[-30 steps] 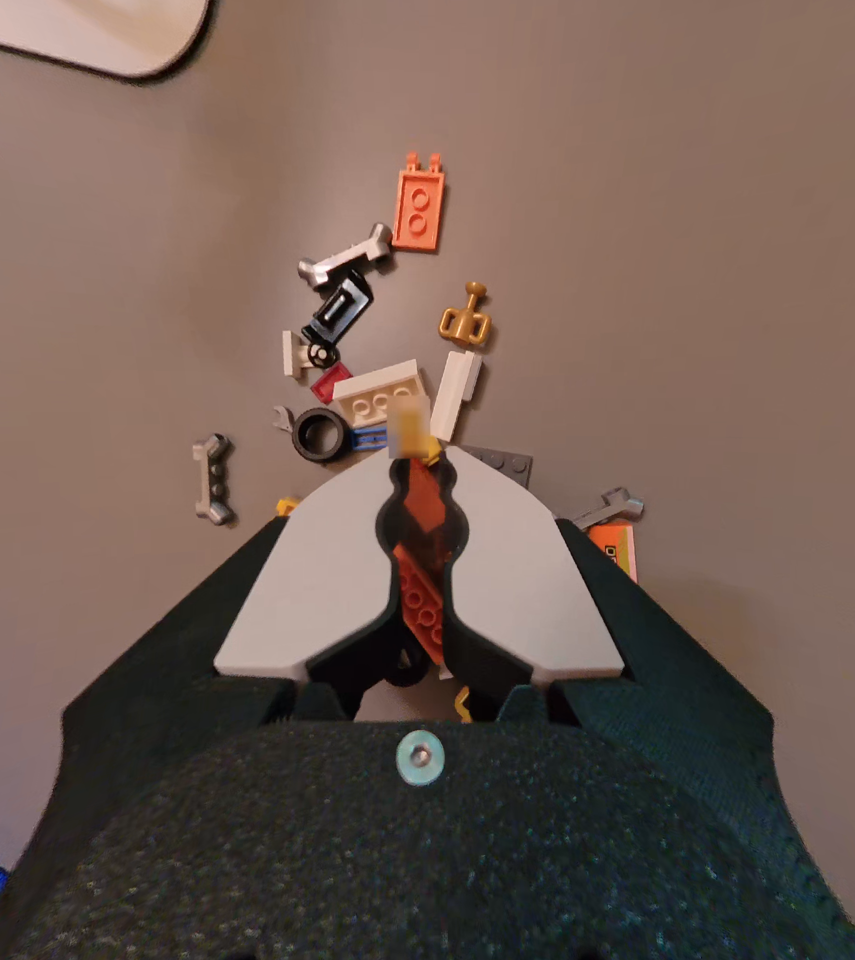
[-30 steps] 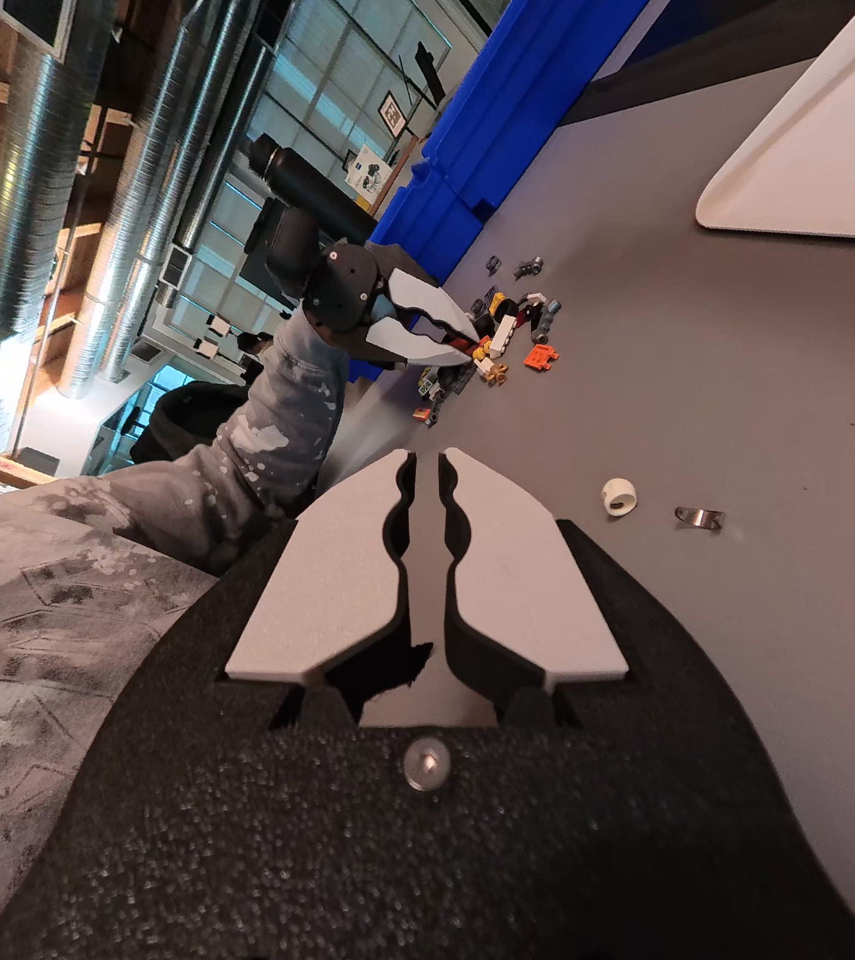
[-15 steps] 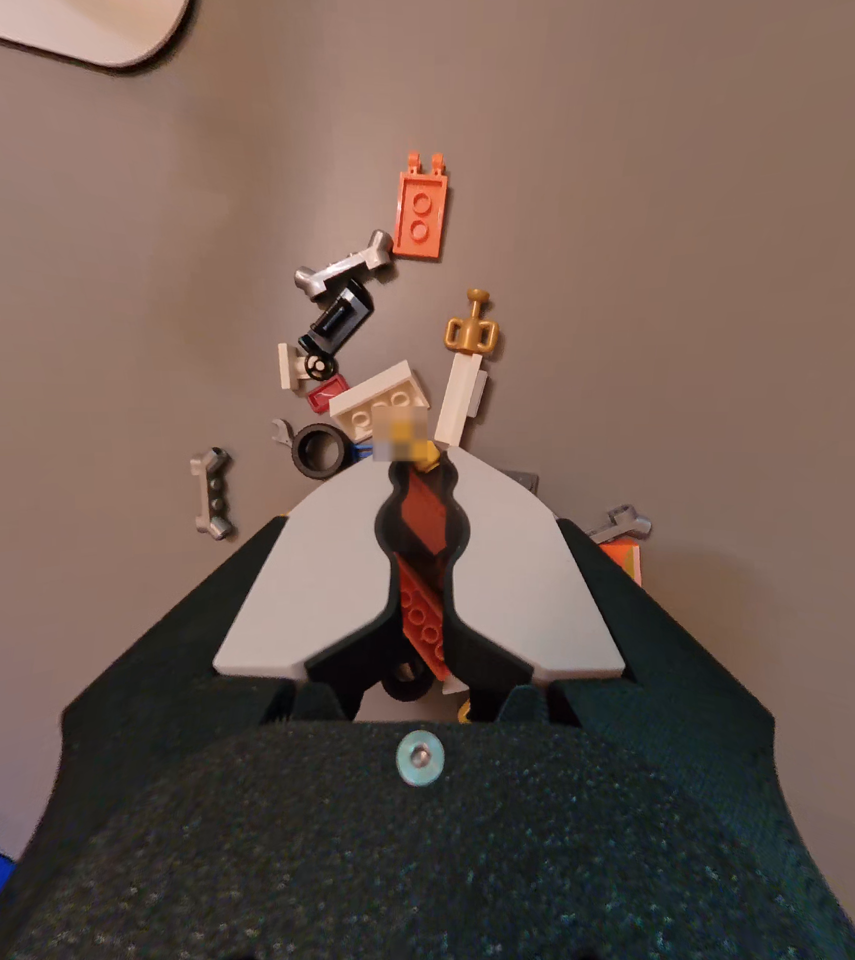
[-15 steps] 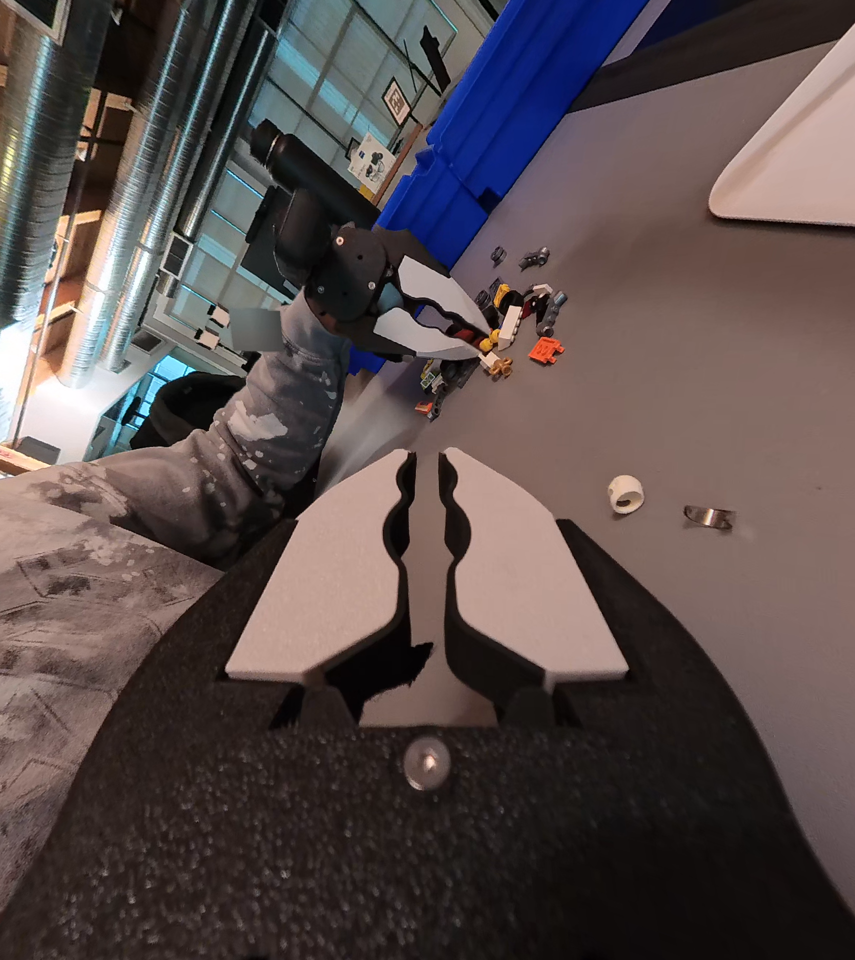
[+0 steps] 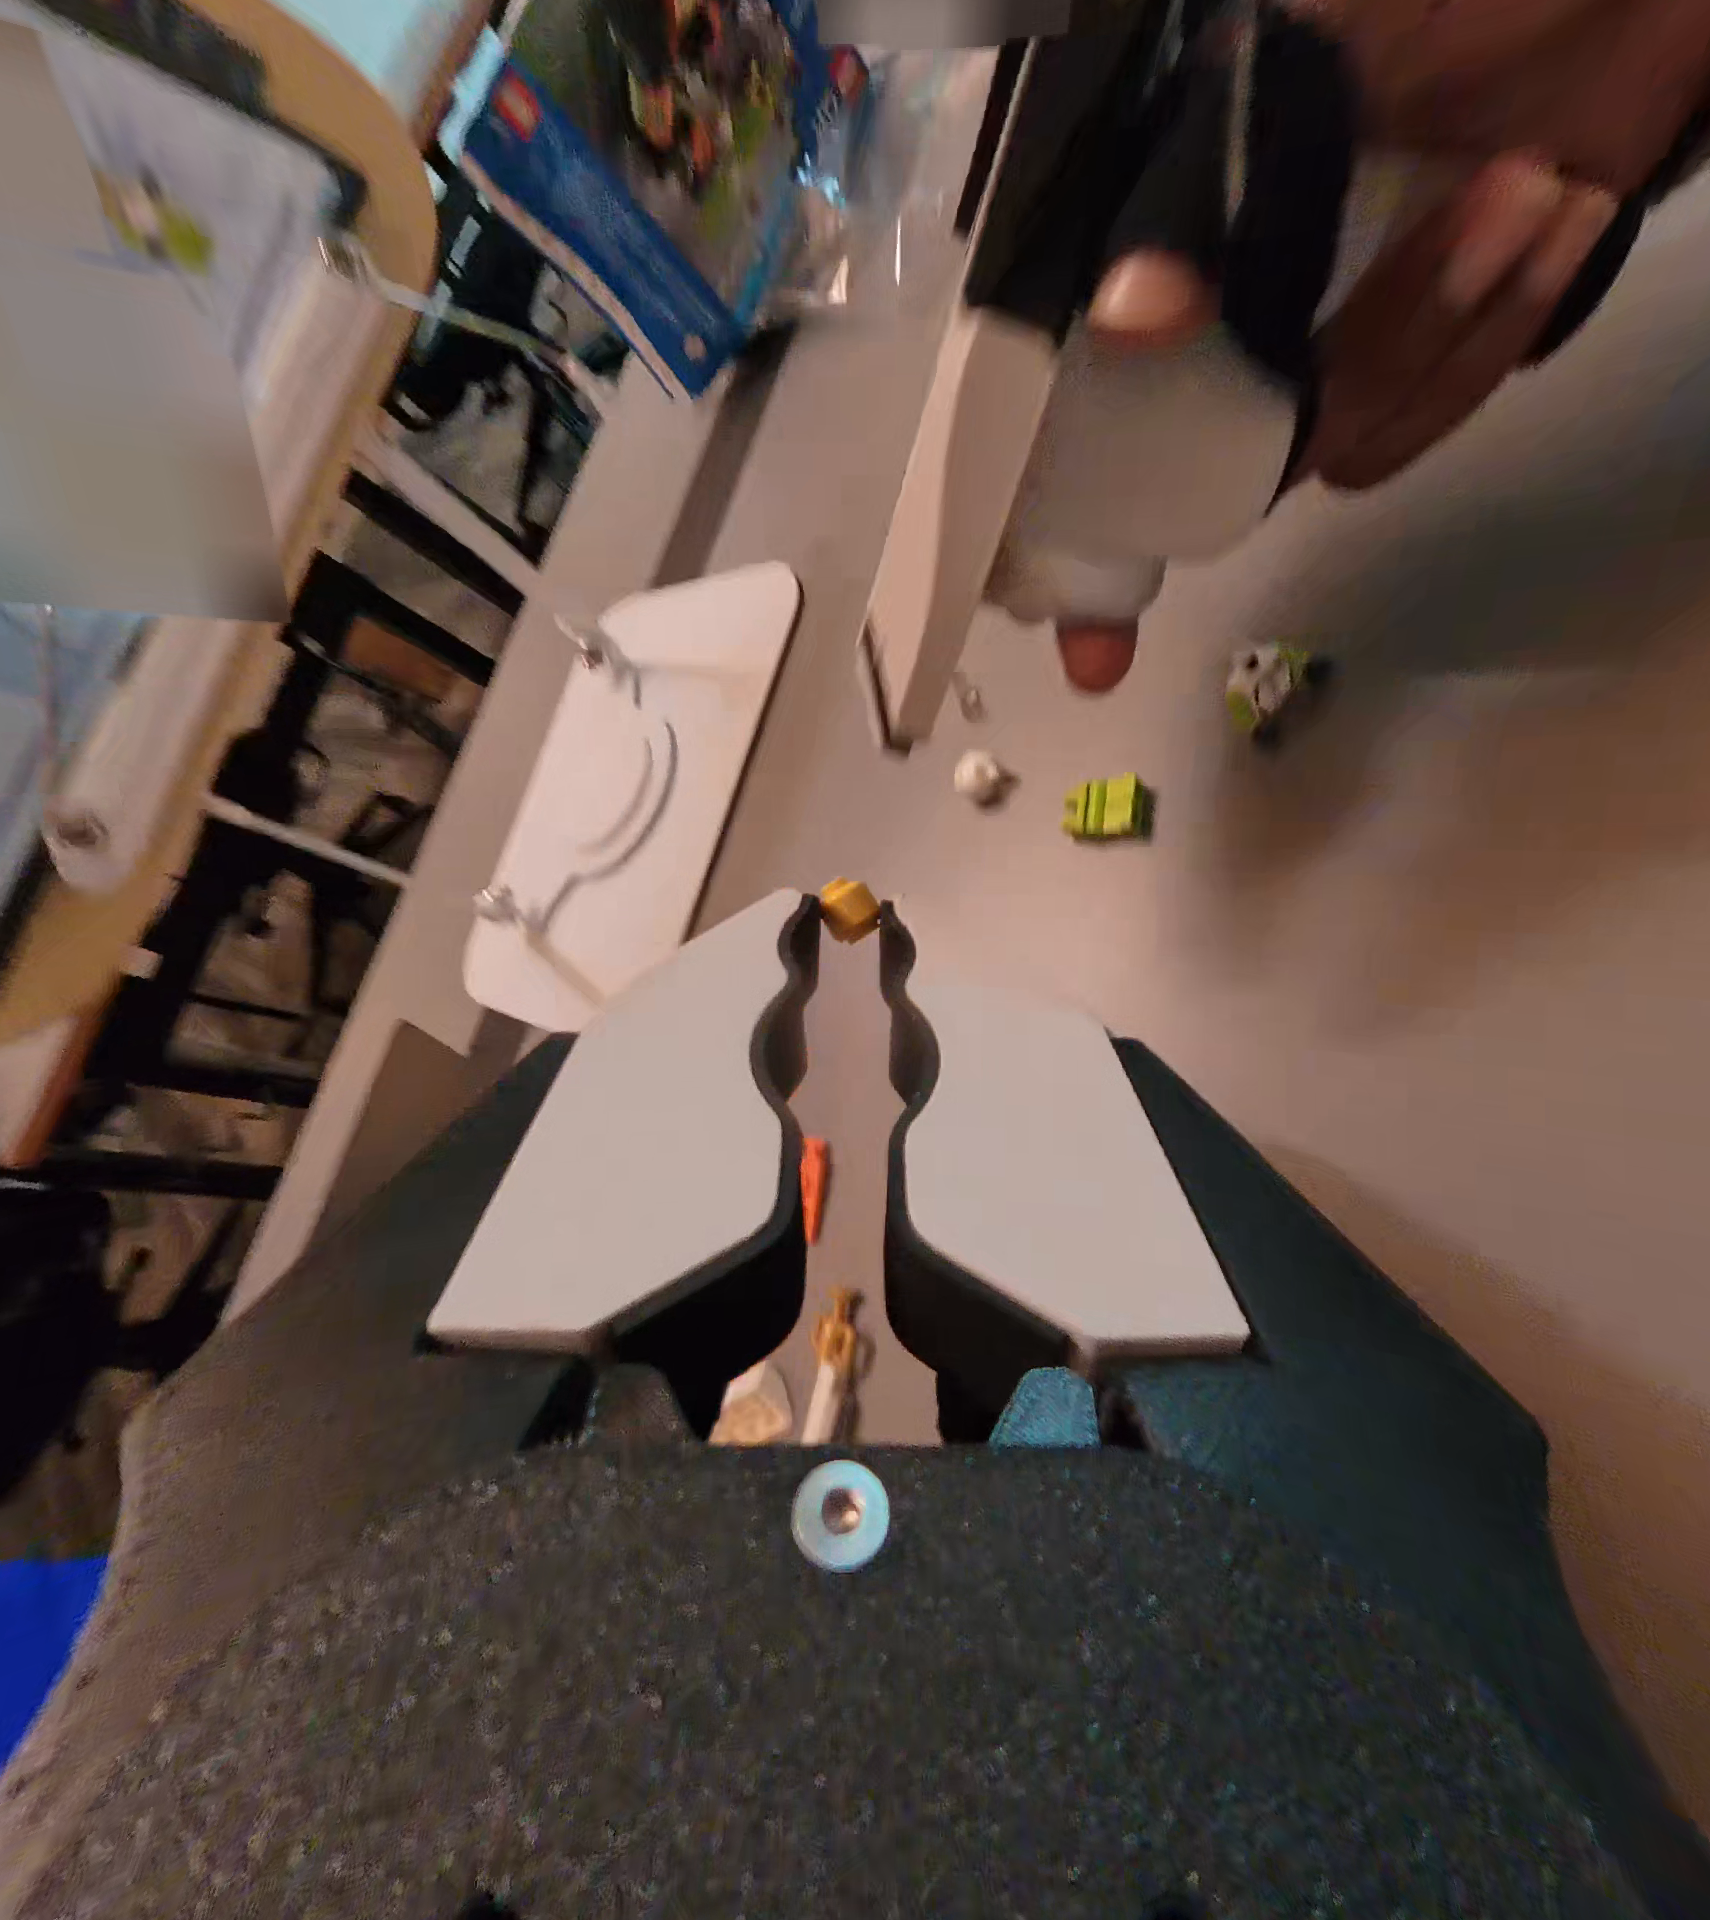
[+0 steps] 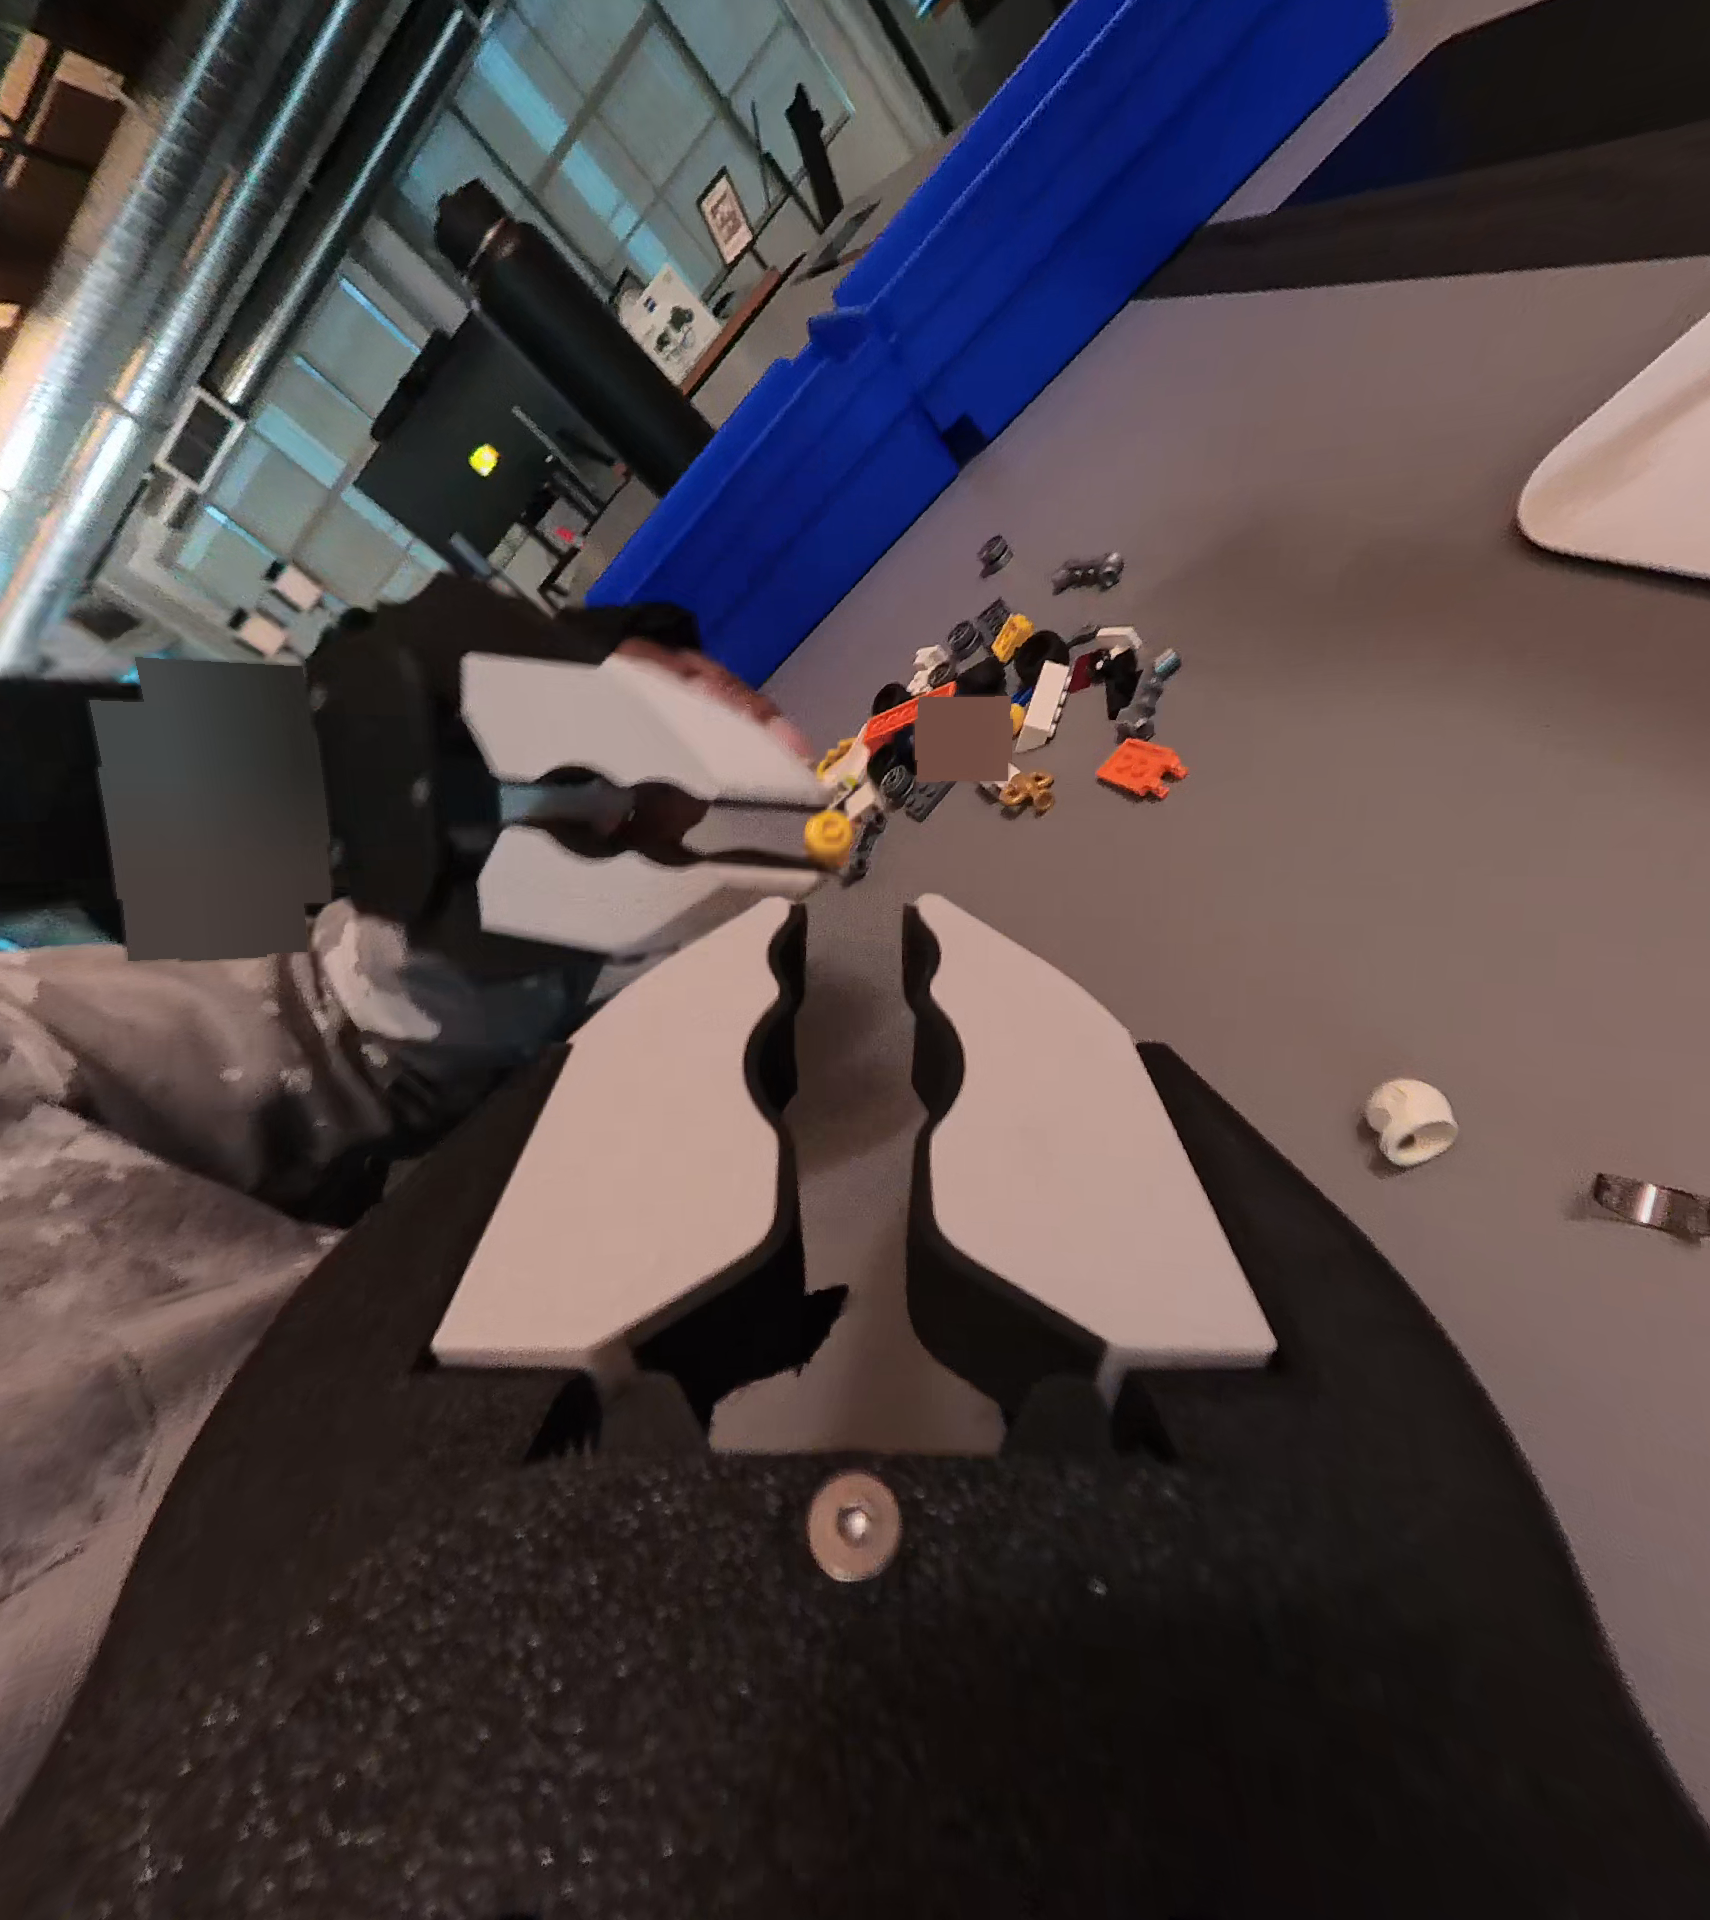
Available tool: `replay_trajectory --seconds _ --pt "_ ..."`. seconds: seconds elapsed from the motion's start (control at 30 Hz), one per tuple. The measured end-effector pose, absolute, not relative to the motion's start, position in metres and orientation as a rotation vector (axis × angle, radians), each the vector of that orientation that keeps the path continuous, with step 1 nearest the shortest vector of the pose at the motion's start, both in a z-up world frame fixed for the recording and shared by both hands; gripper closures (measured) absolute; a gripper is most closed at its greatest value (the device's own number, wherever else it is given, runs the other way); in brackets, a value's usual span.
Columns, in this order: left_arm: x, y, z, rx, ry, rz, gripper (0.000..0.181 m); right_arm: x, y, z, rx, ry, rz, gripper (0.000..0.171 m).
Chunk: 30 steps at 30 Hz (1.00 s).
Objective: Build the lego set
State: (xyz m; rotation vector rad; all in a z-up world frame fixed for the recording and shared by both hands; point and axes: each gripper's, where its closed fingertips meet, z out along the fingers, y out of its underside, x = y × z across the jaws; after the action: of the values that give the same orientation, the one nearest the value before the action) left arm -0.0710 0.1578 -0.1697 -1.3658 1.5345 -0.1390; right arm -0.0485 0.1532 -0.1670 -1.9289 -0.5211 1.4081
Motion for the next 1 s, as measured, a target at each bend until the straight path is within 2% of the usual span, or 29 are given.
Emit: replay_trajectory --seconds 0.23,0.43,0.63,0.77,1.0 --pt "-0.040 0.157 -0.159 -1.204 1.499 0.084 0.171 -0.042 0.157 -0.163 -1.941 -0.484 1.304 0.156" --pt "-0.039 0.153 -0.155 -1.149 1.482 0.123 0.171 -0.047 0.152 -0.158 -1.909 -0.488 1.407 0.153" --pt "-0.038 0.147 -0.150 -1.127 1.467 0.089 0.171 -0.049 0.147 -0.151 -1.815 -0.557 1.438 0.161" --pt "-0.037 0.138 -0.145 -1.179 1.434 -0.112 0.167 -0.046 0.139 -0.145 -1.685 -0.715 1.427 0.161" --pt "-0.035 0.110 -0.112 -1.321 1.215 -0.902 0.165 -0.037 0.111 -0.107 -1.366 -0.854 1.526 0.161"
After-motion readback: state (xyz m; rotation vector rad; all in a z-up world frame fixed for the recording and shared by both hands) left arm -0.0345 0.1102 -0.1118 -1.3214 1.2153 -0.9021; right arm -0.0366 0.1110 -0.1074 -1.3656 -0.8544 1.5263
